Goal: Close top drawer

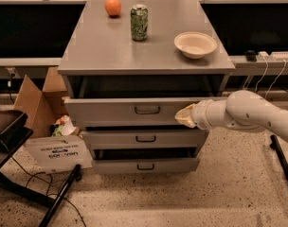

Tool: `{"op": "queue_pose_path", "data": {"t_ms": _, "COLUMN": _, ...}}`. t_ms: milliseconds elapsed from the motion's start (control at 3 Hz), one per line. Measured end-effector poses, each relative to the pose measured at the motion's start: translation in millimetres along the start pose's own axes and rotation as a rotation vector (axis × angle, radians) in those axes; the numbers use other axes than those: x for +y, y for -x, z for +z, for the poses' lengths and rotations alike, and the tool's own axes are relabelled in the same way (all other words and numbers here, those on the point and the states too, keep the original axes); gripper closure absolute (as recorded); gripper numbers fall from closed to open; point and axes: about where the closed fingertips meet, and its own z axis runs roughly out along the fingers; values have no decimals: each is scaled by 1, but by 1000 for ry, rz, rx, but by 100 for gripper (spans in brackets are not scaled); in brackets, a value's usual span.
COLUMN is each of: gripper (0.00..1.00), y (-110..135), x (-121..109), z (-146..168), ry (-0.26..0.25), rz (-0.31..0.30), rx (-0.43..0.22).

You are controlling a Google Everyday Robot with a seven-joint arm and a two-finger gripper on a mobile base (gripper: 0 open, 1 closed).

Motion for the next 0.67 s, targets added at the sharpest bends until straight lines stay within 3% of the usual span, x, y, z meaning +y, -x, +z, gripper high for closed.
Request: {"op": "queue_pose_path", "data": {"t_ms": 667, "gripper": 35, "y": 0, "x": 0, "z": 0, "ry": 0, "rz": 0, "rx": 0}}
